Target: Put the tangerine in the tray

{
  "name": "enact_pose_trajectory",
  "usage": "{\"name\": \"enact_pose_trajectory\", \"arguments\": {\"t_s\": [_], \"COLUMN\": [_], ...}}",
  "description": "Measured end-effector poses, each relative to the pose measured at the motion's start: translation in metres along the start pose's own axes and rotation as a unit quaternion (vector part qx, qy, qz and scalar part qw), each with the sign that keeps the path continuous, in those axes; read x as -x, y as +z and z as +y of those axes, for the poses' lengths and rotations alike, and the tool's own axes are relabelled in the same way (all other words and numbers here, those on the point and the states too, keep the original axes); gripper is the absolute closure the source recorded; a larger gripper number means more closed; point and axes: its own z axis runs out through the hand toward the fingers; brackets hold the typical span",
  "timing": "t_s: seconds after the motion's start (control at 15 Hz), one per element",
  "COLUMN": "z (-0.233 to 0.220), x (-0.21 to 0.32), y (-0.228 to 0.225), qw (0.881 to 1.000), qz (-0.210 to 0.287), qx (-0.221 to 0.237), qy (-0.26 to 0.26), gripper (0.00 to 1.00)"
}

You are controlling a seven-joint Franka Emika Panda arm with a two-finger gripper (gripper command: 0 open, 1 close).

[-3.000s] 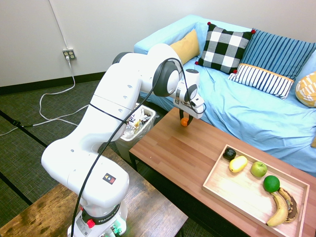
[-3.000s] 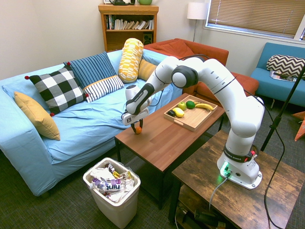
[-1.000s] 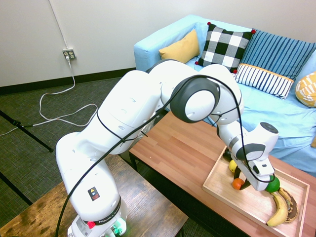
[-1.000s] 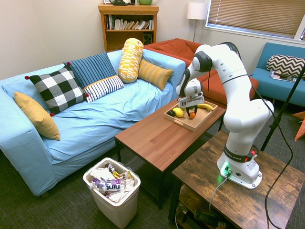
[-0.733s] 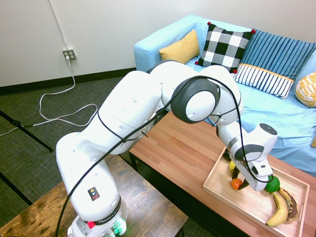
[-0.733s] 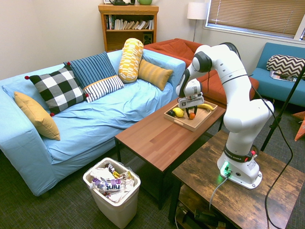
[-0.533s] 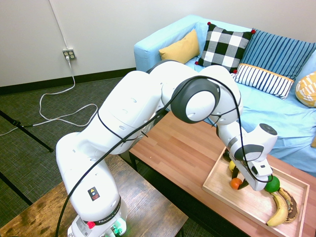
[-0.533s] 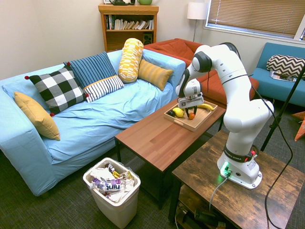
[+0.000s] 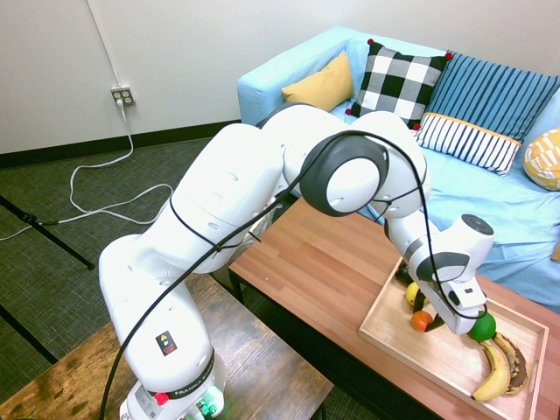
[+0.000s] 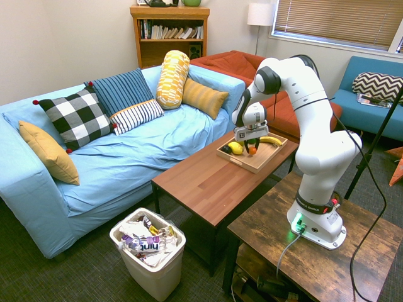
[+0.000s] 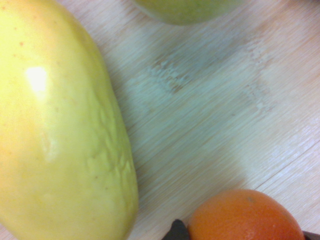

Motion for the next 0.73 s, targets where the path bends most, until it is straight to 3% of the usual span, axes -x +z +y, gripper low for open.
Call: {"name": "enact_pose_trajectory", "arguments": {"t_s": [0.4,0.73], "z": [0.007,0.023], "x": [-0.005,-0.006], "y": [-0.009,-0.053], "qw": [1.0,1.0], "qz": [0.003,0.008], "qx": [-0.003,-0.021], "qy": [-0.002,-0.001], "gripper": [0.0,0.0]}}
